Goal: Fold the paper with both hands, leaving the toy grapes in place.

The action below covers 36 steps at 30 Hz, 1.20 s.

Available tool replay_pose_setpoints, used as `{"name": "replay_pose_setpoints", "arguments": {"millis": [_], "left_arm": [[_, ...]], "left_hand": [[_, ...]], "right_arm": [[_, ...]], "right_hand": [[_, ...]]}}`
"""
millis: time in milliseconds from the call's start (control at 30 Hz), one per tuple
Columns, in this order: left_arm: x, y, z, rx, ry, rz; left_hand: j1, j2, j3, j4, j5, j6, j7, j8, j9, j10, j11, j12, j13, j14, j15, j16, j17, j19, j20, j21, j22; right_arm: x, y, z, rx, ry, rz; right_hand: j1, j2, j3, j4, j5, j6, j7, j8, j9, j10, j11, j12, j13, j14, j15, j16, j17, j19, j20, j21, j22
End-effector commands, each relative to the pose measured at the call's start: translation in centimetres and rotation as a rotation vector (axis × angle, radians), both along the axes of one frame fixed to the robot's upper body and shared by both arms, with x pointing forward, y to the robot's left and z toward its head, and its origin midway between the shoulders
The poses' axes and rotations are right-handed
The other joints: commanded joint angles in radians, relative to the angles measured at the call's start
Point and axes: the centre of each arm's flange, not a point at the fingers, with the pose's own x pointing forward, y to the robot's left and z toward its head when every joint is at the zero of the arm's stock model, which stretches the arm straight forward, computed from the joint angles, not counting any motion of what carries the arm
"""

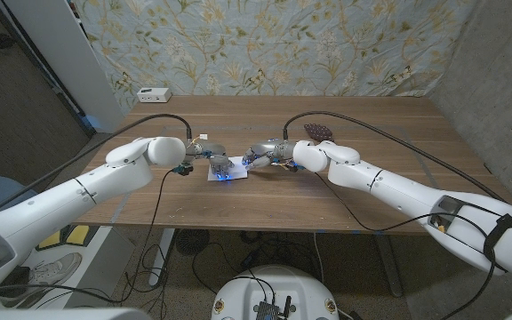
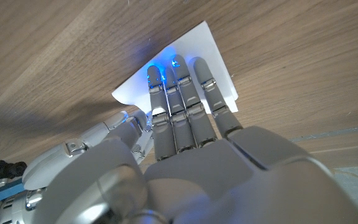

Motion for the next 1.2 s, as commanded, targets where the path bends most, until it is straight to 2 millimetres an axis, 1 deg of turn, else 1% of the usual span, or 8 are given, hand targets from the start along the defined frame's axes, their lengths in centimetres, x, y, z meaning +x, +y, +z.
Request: {"name": "replay_pose_setpoints", "arguments": {"millis": [33,200,267,633,733,867,1100,1200], "left_arm": [[0.0,0.6,0.5,-0.018,-0.053,0.025],[-0.6,0.9,1.4,-0.049,-0.156,0.027],[-1.0,1.0,1.6,-0.066,-0.209,0.031],[-2.5,2.1,3.2,-0.119,-0.466,0.084],[-2.7,2.3,3.5,-0.124,-0.497,0.088],[-2.4,2.1,3.9,-0.07,-0.495,0.106],[-0.7,1.5,3.7,0.039,-0.368,0.117],[-0.3,1.3,3.5,0.062,-0.339,0.123]], "left_hand": [[-0.027,-0.013,0.001,0.015,-0.001,-0.047,-0.011,-0.011,0.002,-0.032,-0.006,-0.014,0.006,-0.03,0.002,-0.026,-0.014,-0.008,0.004,-0.014,0.001],[-0.043,-0.026,0.002,0.014,0.0,-0.094,-0.021,-0.02,0.001,-0.081,-0.007,-0.035,0.008,-0.076,-0.001,-0.057,-0.031,-0.05,0.015,-0.04,0.001],[-0.054,-0.035,-0.003,0.012,-0.002,-0.134,-0.034,-0.027,0.0,-0.11,-0.015,-0.048,0.009,-0.111,0.0,-0.075,-0.037,-0.081,0.021,-0.056,0.002],[-0.073,-0.076,-0.028,-0.01,-0.006,-0.204,-0.07,-0.028,-0.003,-0.155,-0.031,-0.064,0.008,-0.163,-0.01,-0.096,-0.036,-0.12,0.028,-0.082,0.004],[-0.076,-0.082,-0.033,-0.015,-0.006,-0.176,-0.069,-0.013,-0.003,-0.154,-0.031,-0.063,0.007,-0.17,-0.01,-0.098,-0.035,-0.129,0.029,-0.088,0.004],[-0.09,-0.081,-0.041,-0.029,-0.005,-0.061,-0.037,0.029,-0.003,-0.066,-0.036,-0.029,0.004,-0.133,-0.014,-0.087,-0.04,-0.124,0.022,-0.097,0.006],[-0.07,0.008,0.007,-0.031,0.008,0.013,-0.016,0.054,0.008,-0.009,-0.029,-0.009,0.004,-0.088,-0.011,-0.074,-0.047,-0.107,0.023,-0.104,0.004],[-0.068,0.015,0.015,-0.027,0.009,0.021,-0.006,0.058,0.012,-0.003,-0.028,-0.007,0.004,-0.082,-0.008,-0.072,-0.047,-0.101,0.024,-0.106,0.002]], "right_arm": [[0.3,0.2,-0.1,-0.018,-0.005,0.003],[0.3,0.3,-0.1,-0.021,-0.017,0.008],[0.3,0.5,-0.1,-0.033,-0.022,0.006],[0.6,0.6,0.0,-0.071,-0.039,0.002],[0.7,0.4,0.1,-0.074,-0.045,0.001],[0.7,0.2,0.1,-0.076,-0.047,0.0],[0.7,-0.2,0.2,-0.071,-0.048,-0.001],[0.6,-0.3,0.2,-0.068,-0.046,0.0]], "right_hand": [[0.012,-0.002,0.013,-0.001,0.002,0.015,-0.003,0.001,0.002,0.015,-0.02,0.002,0.001,-0.005,-0.006,0.003,0.005,0.005,-0.003,-0.003,0.001],[0.024,0.004,0.023,-0.005,0.004,0.011,-0.012,-0.002,0.002,0.011,-0.037,-0.001,0.001,-0.01,-0.012,0.001,0.005,0.004,-0.008,-0.004,0.002],[0.033,0.007,0.031,-0.005,0.006,0.014,-0.025,-0.002,0.002,0.014,-0.057,-0.001,0.001,-0.017,-0.017,0.0,0.007,-0.001,-0.012,-0.005,0.002],[0.039,0.006,0.04,-0.002,0.006,0.04,-0.031,0.006,0.002,0.032,-0.062,0.003,0.001,-0.025,-0.02,0.0,0.01,-0.013,-0.015,-0.008,0.002],[0.041,0.005,0.041,-0.001,0.005,0.056,-0.037,0.011,0.002,0.041,-0.068,0.005,0.001,-0.025,-0.021,0.002,0.011,-0.013,-0.016,-0.008,0.002],[0.042,0.003,0.043,0.0,0.005,0.07,-0.037,0.014,0.002,0.053,-0.071,0.008,0.001,-0.023,-0.021,0.004,0.011,-0.012,-0.016,-0.007,0.002],[0.041,0.0,0.043,0.001,0.004,0.069,-0.033,0.011,0.001,0.05,-0.066,0.005,0.001,-0.025,-0.022,0.004,0.012,-0.013,-0.015,-0.007,0.002],[0.041,-0.001,0.042,0.002,0.003,0.067,-0.032,0.009,0.001,0.048,-0.062,0.003,0.001,-0.026,-0.022,0.004,0.012,-0.012,-0.015,-0.006,0.002]]}}
